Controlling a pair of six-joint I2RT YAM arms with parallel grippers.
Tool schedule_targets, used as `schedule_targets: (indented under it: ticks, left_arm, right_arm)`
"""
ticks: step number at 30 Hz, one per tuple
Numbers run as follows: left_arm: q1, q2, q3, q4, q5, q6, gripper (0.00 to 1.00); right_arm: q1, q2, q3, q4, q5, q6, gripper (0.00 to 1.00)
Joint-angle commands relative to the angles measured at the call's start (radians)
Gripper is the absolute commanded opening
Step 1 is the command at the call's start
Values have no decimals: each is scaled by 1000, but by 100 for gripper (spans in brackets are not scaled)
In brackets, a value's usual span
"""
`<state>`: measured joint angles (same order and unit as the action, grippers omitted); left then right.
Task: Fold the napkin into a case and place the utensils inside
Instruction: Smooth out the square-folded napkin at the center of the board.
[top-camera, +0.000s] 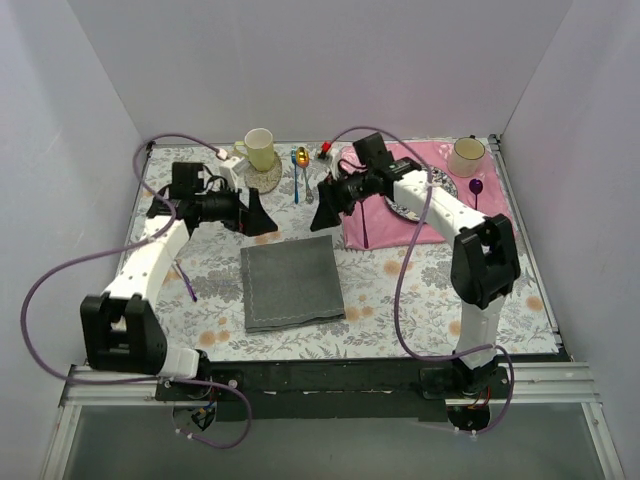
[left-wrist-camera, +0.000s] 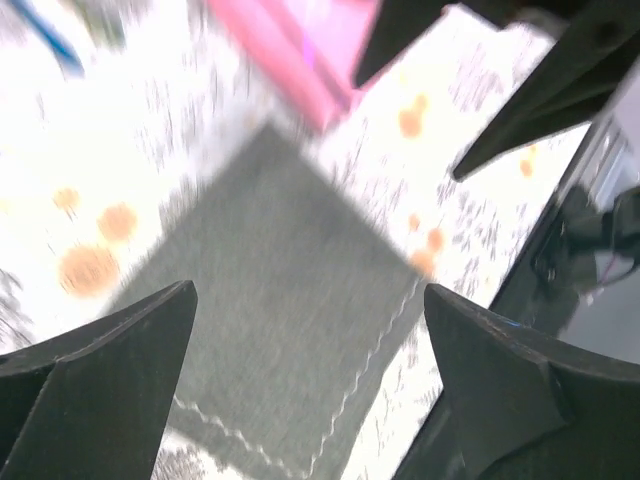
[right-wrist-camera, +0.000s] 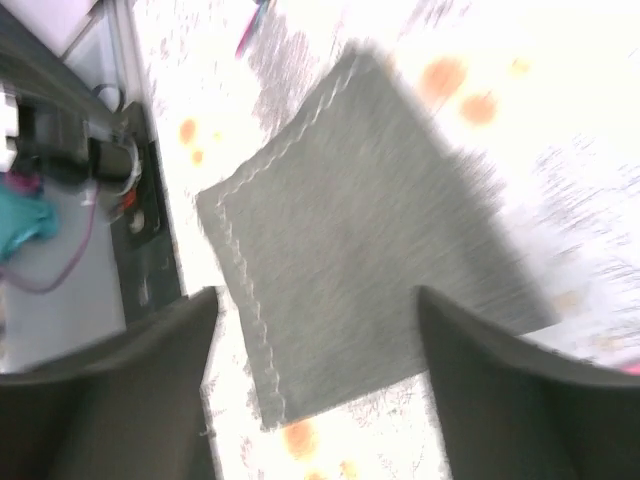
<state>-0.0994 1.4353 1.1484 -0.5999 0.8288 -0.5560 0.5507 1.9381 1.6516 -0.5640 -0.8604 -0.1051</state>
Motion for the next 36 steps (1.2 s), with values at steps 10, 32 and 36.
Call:
schedule_targets:
  ticks: [10, 32, 36]
  left_arm:
    - [18, -29, -98, 388, 122, -485, 98]
    - [17, 370, -351, 1060, 201, -992, 98]
    - [29, 433, -354, 1063, 193, -998, 98]
  right_arm:
    - [-78, 5, -181, 887, -192, 772, 99]
    - [40, 263, -335, 1179, 26, 1019, 99]
    - [38, 292, -363, 1198, 41, 1029, 99]
